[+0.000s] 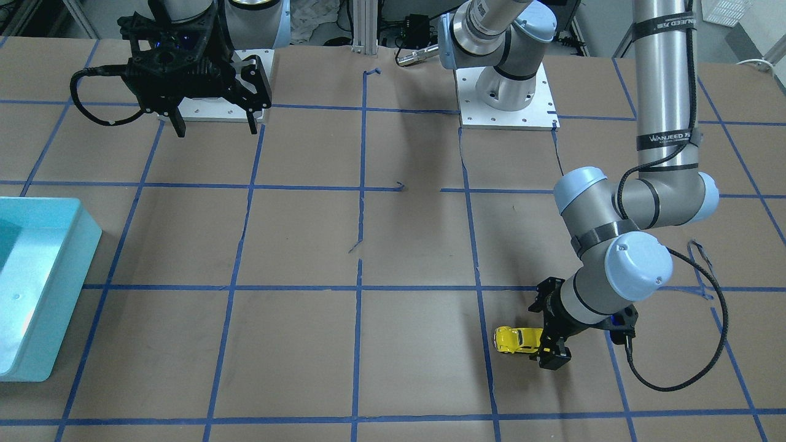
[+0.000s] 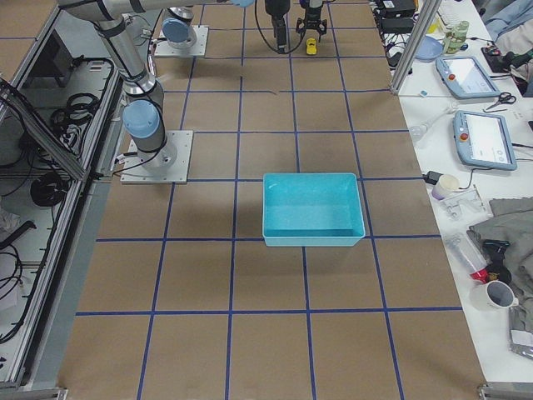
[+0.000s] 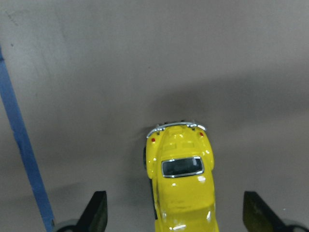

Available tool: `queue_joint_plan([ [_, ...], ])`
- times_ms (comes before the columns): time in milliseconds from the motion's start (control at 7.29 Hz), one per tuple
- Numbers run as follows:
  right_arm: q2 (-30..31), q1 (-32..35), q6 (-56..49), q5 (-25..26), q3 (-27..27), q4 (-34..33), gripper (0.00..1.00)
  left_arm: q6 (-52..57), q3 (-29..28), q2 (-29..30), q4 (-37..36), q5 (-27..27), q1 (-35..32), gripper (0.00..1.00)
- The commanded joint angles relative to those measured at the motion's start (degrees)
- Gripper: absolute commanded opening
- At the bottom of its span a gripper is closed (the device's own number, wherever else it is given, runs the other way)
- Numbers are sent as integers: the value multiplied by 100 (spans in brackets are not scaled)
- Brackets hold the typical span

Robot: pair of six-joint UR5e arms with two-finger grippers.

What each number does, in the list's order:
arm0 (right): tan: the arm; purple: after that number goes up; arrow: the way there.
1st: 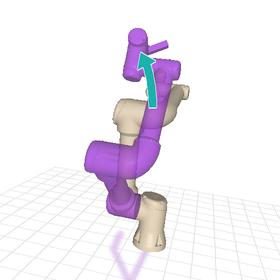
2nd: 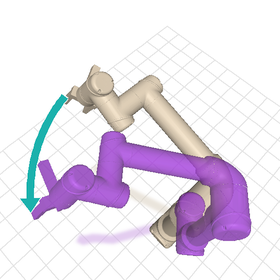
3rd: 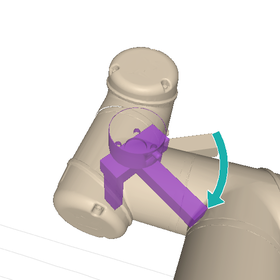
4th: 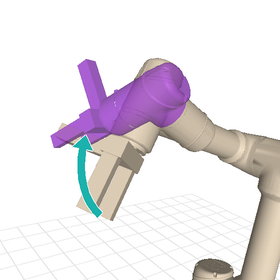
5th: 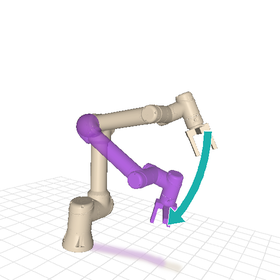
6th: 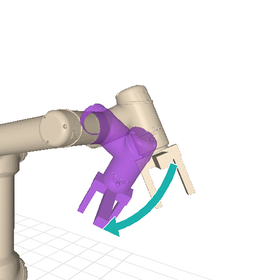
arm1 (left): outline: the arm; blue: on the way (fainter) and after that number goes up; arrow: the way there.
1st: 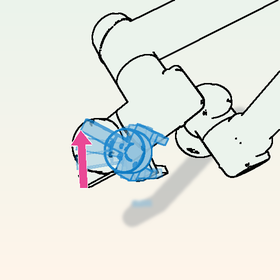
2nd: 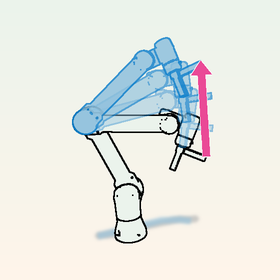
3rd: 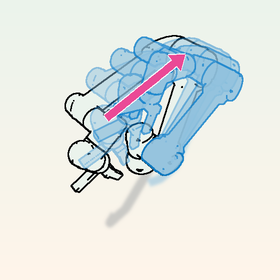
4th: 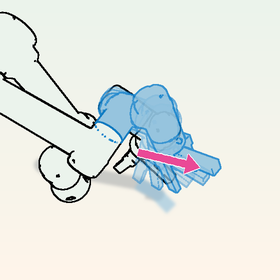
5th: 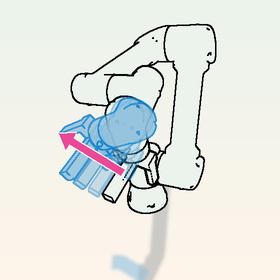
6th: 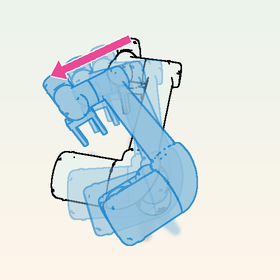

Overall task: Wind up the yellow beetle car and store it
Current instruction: 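Close the left gripper around the yellow car's body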

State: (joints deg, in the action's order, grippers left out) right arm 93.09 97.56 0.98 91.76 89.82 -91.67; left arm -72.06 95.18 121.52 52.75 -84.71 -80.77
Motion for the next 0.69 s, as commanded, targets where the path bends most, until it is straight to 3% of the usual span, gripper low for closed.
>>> queue_joint_plan([
  [0,-1,9,8,0,0,0,100,-10,17,3,-1,25,0,72],
  [137,-18,9,103,-35,-9,-113,99,-10,18,20,-1,-1,0,55],
  [274,-19,17,357,-61,0,-384,99,-1,0,20,-1,7,0,29],
  [411,-19,18,777,-53,0,-439,97,77,-26,38,7,25,0,11],
  [549,-19,9,912,-44,0,-387,99,87,-26,29,16,51,0,0],
])
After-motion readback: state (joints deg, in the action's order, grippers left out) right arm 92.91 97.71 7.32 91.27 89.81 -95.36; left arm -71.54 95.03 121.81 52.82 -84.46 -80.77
